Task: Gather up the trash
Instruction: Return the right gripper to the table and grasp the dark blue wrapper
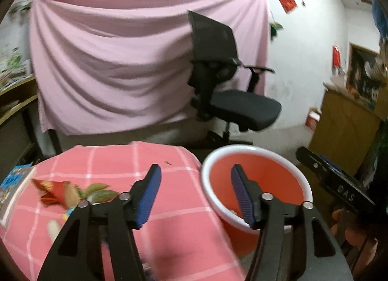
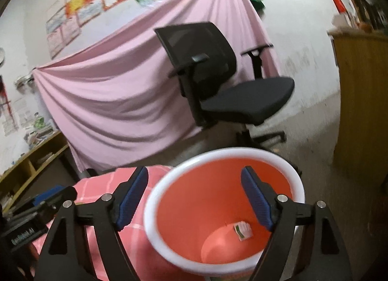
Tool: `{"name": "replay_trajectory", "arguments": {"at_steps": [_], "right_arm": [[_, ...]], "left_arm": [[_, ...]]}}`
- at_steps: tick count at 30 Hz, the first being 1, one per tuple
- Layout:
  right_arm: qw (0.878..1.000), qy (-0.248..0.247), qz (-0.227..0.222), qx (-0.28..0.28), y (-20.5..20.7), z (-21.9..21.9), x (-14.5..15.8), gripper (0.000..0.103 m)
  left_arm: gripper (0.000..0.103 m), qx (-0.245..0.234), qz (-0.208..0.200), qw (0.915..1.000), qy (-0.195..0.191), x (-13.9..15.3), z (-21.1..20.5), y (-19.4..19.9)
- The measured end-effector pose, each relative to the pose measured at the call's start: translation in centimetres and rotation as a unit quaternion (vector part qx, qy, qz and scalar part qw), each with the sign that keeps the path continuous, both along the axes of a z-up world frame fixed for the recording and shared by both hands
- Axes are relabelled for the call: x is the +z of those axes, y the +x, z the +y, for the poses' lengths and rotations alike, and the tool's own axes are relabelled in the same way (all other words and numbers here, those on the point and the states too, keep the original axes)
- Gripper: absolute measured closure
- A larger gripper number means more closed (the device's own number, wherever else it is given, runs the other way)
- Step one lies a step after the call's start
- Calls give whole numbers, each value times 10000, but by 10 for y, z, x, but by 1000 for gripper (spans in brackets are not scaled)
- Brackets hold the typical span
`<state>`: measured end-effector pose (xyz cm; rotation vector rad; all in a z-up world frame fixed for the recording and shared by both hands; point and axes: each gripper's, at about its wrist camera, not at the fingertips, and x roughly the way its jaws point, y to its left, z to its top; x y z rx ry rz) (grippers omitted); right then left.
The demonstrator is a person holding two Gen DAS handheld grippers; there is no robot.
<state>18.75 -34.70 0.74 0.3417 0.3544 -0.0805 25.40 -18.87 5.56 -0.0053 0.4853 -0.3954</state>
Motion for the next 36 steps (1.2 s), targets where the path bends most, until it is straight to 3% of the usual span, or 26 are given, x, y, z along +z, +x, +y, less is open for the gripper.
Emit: {"name": "replay_trajectory", "arguments": {"at_steps": [3,5,7,16,22,26,29,36], "right_arm": [[9995,-147,-277,64,-3,15,8,11],[9985,-177,-503,128,-7,25,14,0],[9966,-213,-763,211,-10,36,19,0],[9838,-434,-1529,830,-19,90,34,0],[9759,-751,-1696,1149,-24,123,38,0],[9736,-1089,-1505,1329,-19,146,33,0],[9721,-1335,-1273,1450,-13,159,25,0],[9729,-1360,-570,1779,6,174,7,0]], "left_arm": [[43,238,-122,9995,-170,6,26,-7],[18,386,-206,9988,-238,10,39,-12],[6,673,-496,9958,-368,14,62,-23],[2,1574,-1062,9790,-736,11,149,-58],[2,1940,-1151,9718,-681,-6,188,-74],[2,2023,-1091,9719,-507,-23,198,-82],[2,1991,-824,9757,-407,-37,203,-78],[2,1802,-302,9832,29,-56,195,-59]]}}
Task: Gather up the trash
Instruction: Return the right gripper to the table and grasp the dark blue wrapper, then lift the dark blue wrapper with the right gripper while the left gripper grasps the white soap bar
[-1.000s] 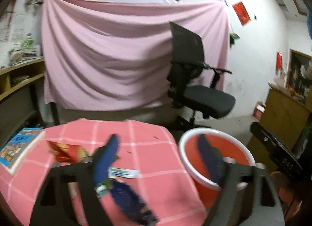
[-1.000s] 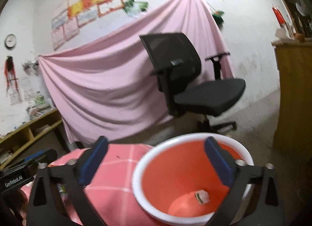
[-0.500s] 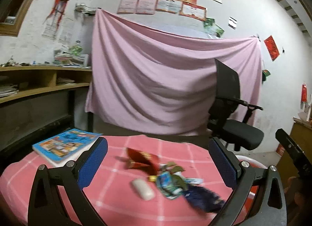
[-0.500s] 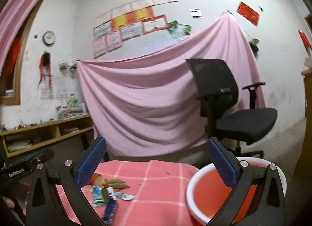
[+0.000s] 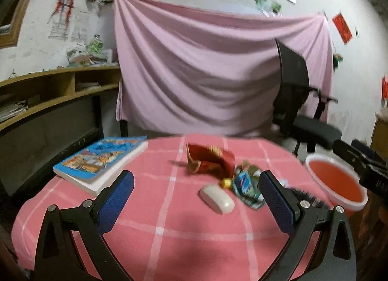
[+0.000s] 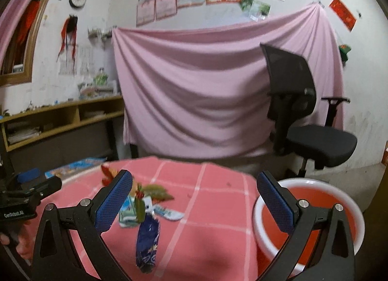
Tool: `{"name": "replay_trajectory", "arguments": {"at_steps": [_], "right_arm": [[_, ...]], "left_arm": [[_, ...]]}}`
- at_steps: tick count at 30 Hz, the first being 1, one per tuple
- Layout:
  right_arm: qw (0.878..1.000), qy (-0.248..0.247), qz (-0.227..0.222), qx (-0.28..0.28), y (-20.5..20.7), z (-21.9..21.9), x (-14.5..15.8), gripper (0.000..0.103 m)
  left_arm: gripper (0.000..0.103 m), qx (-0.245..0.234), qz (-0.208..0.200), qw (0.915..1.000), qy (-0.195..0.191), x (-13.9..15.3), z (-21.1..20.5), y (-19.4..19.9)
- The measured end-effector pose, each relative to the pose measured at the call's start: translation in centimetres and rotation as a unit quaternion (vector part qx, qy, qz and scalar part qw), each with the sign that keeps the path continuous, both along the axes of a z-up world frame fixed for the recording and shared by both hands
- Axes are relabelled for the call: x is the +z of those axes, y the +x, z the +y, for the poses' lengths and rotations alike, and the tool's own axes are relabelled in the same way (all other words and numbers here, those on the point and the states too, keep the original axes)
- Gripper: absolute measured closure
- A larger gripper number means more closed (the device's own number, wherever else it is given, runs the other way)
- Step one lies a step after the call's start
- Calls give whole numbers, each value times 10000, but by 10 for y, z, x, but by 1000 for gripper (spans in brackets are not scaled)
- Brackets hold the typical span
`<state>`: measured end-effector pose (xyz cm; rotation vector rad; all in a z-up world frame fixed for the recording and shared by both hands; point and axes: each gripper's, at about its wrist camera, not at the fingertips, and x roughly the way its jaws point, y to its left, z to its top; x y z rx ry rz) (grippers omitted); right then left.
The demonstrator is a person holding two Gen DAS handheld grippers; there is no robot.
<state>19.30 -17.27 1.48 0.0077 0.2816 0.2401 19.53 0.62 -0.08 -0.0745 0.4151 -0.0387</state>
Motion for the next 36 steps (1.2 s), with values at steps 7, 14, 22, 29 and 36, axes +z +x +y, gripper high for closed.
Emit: {"name": "replay_trajectory", "arguments": {"at_steps": [7,14,22,29,36], "right_arm": [[9972,-312,621,274,15,15,-20,16],[9936,-401,973,418,25,20,-27,22],[9854,-510,1437,760,38,29,-36,34],[9754,-773,1699,1173,41,44,-44,35],[9565,-1434,2136,1378,42,69,-61,45]], "left_arm": [[12,-295,737,9968,5,-17,-2,29],[51,-607,1692,9836,-161,-39,-10,64],[77,-693,2003,9767,-327,-47,-13,77],[79,-505,1942,9768,-751,-43,4,71],[79,-465,1894,9770,-863,-39,16,62]]}}
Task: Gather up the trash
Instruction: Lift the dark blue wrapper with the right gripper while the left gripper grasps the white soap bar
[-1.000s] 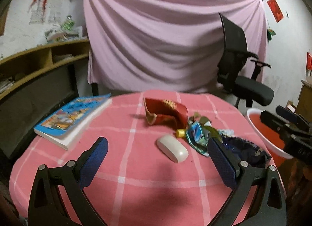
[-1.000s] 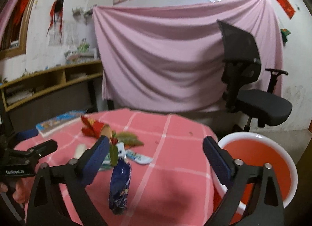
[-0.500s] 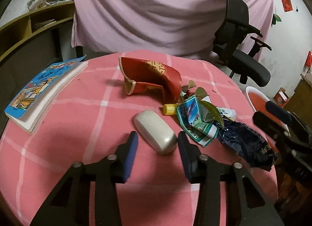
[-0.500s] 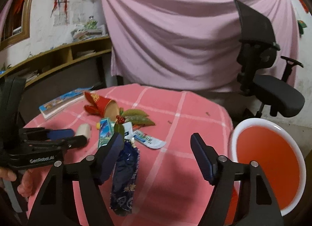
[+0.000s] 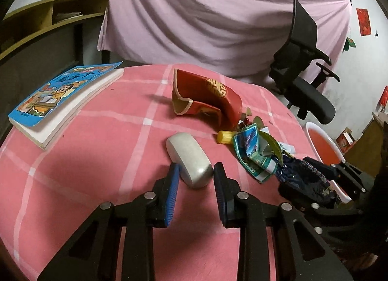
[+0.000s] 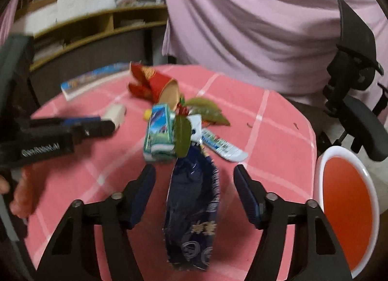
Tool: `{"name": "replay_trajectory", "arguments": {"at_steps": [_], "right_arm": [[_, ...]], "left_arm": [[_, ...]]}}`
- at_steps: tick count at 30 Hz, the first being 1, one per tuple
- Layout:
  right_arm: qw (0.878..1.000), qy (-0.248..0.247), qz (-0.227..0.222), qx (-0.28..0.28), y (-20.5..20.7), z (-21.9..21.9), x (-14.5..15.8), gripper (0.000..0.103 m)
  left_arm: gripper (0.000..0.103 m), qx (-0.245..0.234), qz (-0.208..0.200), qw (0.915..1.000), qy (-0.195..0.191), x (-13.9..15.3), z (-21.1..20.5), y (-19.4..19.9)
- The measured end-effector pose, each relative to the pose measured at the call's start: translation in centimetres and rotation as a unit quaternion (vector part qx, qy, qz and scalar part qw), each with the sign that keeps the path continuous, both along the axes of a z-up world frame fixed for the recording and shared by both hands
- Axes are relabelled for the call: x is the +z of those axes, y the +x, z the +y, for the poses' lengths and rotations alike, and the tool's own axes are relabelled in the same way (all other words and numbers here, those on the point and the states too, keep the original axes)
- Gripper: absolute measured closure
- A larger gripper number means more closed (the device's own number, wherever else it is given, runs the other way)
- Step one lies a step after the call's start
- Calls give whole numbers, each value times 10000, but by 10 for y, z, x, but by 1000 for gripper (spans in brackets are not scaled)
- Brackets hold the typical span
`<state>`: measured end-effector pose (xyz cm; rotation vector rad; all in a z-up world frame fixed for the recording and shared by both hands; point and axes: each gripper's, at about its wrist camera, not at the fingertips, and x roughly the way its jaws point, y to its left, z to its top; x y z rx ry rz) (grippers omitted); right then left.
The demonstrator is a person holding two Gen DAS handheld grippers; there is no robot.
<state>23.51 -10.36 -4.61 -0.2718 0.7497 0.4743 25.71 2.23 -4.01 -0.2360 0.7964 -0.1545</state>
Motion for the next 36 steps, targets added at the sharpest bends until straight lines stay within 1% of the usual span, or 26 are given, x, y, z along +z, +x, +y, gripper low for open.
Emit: {"name": "replay_trajectory", "arguments": {"at_steps": [2,4,6,7,10,11,15,22,23,24,25,28,34,35,36], "right_arm": [[9997,-244,32,-22,0,6,-5,54],[9993,-369,56,-35,0,9,-8,58],[9992,-398,41,-45,-1,9,-9,64],[9992,-405,42,-47,-1,8,-9,69],[9992,-405,49,-27,-3,8,-10,72],[9992,-406,52,-21,-3,9,-9,75],[9993,-359,-90,-87,-6,6,-5,77],[9979,61,-552,-332,-15,-8,10,77],[9973,116,-623,-368,-16,-9,13,77],[9967,165,-685,-406,-18,-11,15,77],[9959,228,-752,-456,-19,-13,16,77],[9943,362,-840,-552,-20,-18,20,77],[9938,449,-828,-595,-18,-21,21,77],[9939,442,-821,-593,-18,-21,21,77],[9940,433,-807,-589,-18,-21,21,77]], "left_arm": [[79,-9,-14,10000,21,1,-3,-2],[79,-21,-31,10000,13,1,-3,-3],[79,-14,-51,10000,4,1,-5,-4],[79,-20,-67,10000,-8,1,-4,-4],[80,-58,-131,9999,-35,1,-6,-7],[81,-80,-168,9998,-38,2,-6,-9],[82,-158,-385,9991,-40,6,-8,-16],[84,-213,-879,9959,72,16,-14,-31],[87,-222,-912,9955,87,17,-16,-33],[100,-242,-942,9952,97,17,-17,-34],[103,-256,-952,9951,112,16,-18,-35],[103,-316,-902,9953,179,13,-25,-34],[103,-368,-602,9973,213,3,-26,-30],[102,-354,-592,9973,241,2,-27,-30],[98,-335,-612,9971,295,2,-28,-31]]}}
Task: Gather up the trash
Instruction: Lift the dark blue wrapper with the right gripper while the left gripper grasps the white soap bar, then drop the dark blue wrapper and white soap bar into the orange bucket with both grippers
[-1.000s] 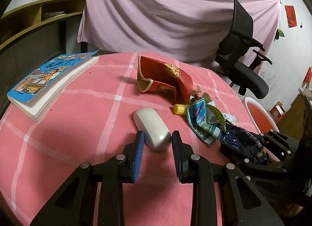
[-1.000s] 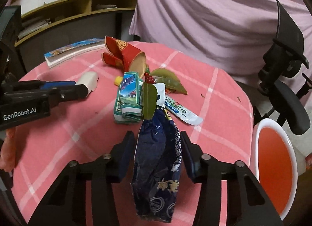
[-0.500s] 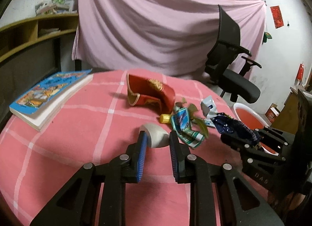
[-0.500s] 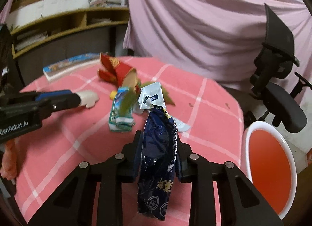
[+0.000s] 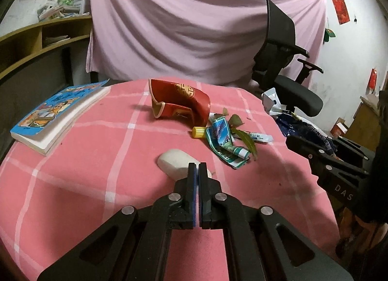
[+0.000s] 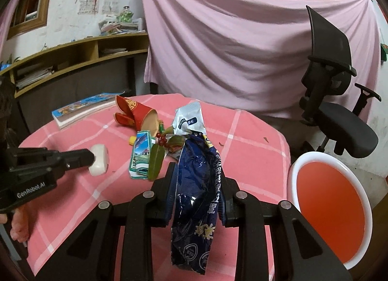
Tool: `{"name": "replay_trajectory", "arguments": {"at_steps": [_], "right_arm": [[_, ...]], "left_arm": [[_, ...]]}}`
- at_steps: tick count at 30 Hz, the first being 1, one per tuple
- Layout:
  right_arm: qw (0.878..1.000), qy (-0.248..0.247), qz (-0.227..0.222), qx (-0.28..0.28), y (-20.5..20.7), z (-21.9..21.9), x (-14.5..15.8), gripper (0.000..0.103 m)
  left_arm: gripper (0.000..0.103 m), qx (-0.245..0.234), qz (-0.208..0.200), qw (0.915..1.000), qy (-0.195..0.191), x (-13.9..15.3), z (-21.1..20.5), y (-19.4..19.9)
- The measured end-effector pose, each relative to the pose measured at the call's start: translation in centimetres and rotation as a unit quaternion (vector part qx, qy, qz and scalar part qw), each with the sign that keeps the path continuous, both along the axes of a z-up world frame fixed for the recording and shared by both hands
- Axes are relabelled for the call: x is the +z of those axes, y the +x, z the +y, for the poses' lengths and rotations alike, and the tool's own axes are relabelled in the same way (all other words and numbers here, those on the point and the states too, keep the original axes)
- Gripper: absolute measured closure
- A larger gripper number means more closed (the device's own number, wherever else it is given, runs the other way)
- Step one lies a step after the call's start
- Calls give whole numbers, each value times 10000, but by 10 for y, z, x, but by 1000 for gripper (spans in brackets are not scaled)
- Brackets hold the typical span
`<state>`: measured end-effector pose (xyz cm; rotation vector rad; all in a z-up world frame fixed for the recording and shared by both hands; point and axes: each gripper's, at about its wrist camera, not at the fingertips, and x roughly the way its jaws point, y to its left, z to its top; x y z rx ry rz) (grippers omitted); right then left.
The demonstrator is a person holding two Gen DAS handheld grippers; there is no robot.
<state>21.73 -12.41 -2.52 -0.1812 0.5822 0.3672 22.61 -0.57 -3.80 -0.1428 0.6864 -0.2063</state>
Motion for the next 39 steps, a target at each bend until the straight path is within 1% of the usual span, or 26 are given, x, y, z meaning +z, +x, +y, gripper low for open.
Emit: {"name": "replay_trajectory", "arguments": {"at_steps": [1,2,3,4,5,7,9,14,16,18,20,21,22,25,27,29,30,32,35,39], "right_arm": [[10000,-4,12,7,0,0,0,76],[10000,-9,28,11,0,1,-1,76],[10000,-11,42,13,0,1,-1,76],[10000,-8,55,14,0,1,-1,76],[10000,-3,64,15,0,1,-2,76],[10000,14,87,10,1,0,-2,76],[9999,23,116,1,1,-1,-3,76],[9998,-36,167,-31,3,0,-4,76],[9998,-61,190,-41,4,0,-5,76],[9997,-75,218,-51,4,1,-6,76],[9997,-74,232,-60,5,0,-6,76],[9997,-74,236,-64,5,0,-6,76],[9997,-74,238,-67,5,0,-6,76],[9997,-73,235,-61,6,-1,-6,76],[9997,-61,212,-61,5,-1,-5,76],[9999,-28,139,-67,3,-3,-4,76],[9999,2,71,-76,1,-4,-2,76],[9999,76,-69,-87,-3,-8,1,76],[9989,270,-354,-120,-12,-15,7,76],[9933,706,-883,-227,-27,-33,20,76]], "left_arm": [[80,33,2,10000,55,0,-1,0],[53,105,29,9999,134,-1,-2,0],[45,194,20,9996,198,-1,-2,0],[44,230,-22,9995,202,0,-2,0],[44,213,-19,9996,172,0,-2,1],[44,223,123,9995,204,-3,-2,6],[44,261,479,9979,351,-10,-6,21],[45,215,702,9953,632,-14,-18,36],[45,231,732,9940,782,-15,-23,38],[54,279,724,9938,803,-16,-21,37],[68,354,708,9945,679,-16,-16,36],[71,428,702,9951,552,-16,-10,35],[77,480,698,9953,475,-16,-8,35],[77,477,615,9970,-13,-15,7,29],[77,457,483,9976,-188,-12,14,22],[77,357,202,9983,-403,-4,17,13],[77,306,-77,9983,-494,2,18,4],[77,299,-427,9974,-504,12,14,-7],[77,279,-952,9938,-497,27,8,-20],[77,142,-1653,9855,-360,54,-15,-29]]}}
